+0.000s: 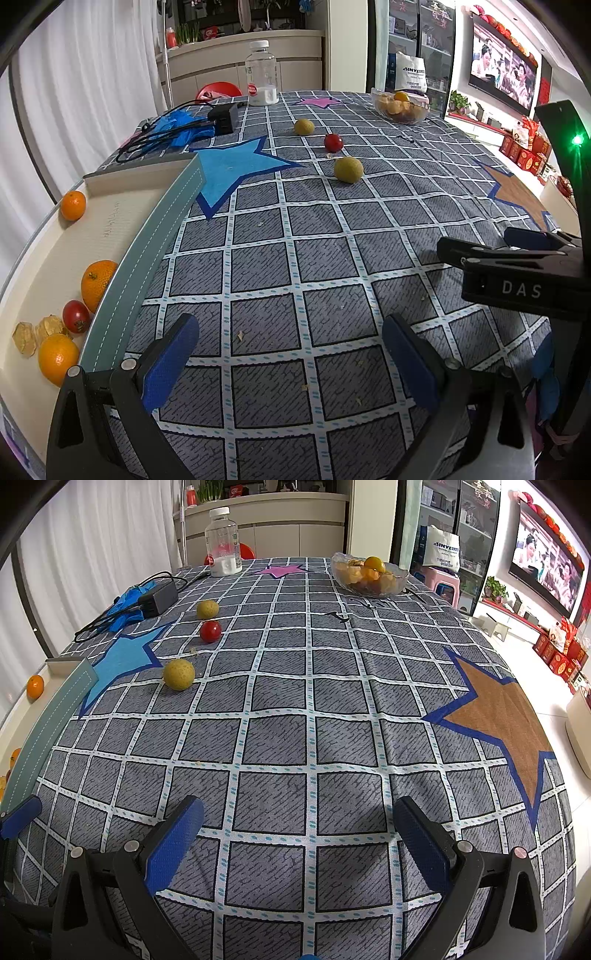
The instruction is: Organize fruits
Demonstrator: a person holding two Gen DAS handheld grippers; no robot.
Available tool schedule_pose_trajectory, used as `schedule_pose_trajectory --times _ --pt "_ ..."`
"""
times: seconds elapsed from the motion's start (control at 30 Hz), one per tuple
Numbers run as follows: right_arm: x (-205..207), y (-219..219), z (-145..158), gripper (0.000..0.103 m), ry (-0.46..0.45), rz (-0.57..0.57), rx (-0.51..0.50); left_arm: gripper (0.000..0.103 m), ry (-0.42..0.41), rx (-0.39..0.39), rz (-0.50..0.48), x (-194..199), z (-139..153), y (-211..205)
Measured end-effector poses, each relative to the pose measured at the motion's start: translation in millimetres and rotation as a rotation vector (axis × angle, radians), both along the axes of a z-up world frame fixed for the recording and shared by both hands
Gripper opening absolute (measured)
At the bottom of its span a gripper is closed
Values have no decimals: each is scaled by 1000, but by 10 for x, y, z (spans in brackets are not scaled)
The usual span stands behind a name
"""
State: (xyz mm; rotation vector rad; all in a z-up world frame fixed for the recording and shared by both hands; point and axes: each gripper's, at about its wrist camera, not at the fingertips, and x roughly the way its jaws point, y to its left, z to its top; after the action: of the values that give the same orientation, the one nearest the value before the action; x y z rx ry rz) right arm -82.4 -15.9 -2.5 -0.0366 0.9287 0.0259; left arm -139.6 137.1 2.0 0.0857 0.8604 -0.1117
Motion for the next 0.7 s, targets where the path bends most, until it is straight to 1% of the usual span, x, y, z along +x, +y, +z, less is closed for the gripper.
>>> schedule_pose_trajectory --times 0.43,0.6,0.7 --pt "-2 -3 2 103 0 0 0 100 5 -1 2 3 -5 -1" --pt "-2 -3 2 103 0 0 0 100 29 -33 3 65 -1 68" --pt "-2 -3 2 103 0 0 1 101 36 -37 -4 89 3 78"
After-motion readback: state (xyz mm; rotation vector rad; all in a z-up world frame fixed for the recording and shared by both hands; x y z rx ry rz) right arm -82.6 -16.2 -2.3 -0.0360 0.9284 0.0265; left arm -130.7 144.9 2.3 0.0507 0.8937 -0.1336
